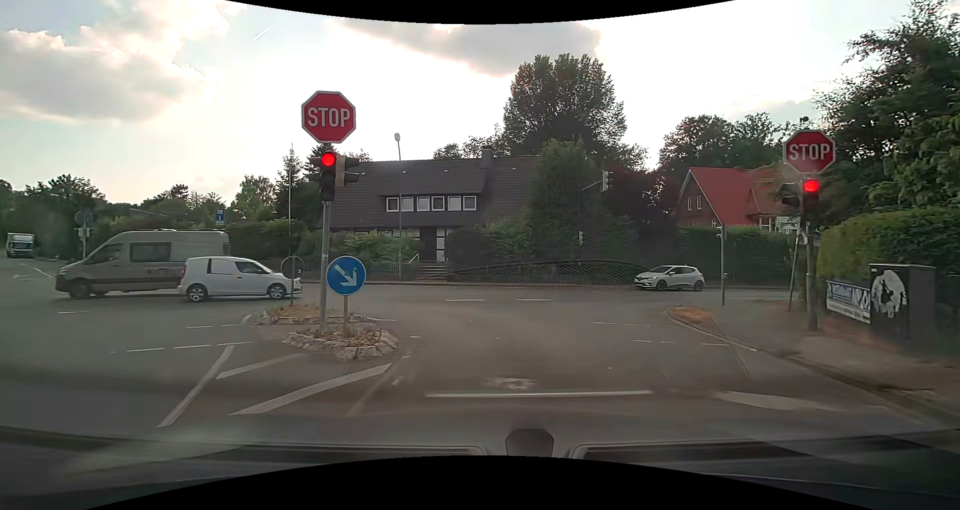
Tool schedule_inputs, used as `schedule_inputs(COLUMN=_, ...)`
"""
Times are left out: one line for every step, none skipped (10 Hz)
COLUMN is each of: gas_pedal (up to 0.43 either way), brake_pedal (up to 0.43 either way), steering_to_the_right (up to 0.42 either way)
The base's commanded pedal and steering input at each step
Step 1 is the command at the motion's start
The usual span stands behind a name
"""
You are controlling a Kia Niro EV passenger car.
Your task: Follow the waypoints while adhering to traffic rules and regulations
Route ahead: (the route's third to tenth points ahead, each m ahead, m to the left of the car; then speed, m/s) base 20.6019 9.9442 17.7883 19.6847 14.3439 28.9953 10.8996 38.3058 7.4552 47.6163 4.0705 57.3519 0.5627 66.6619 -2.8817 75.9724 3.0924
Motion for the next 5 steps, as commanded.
schedule_inputs(gas_pedal=0.000, brake_pedal=0.207, steering_to_the_right=0.010)
schedule_inputs(gas_pedal=0.000, brake_pedal=0.213, steering_to_the_right=0.009)
schedule_inputs(gas_pedal=0.000, brake_pedal=0.213, steering_to_the_right=0.008)
schedule_inputs(gas_pedal=0.000, brake_pedal=0.220, steering_to_the_right=0.004)
schedule_inputs(gas_pedal=0.000, brake_pedal=0.220, steering_to_the_right=0.000)
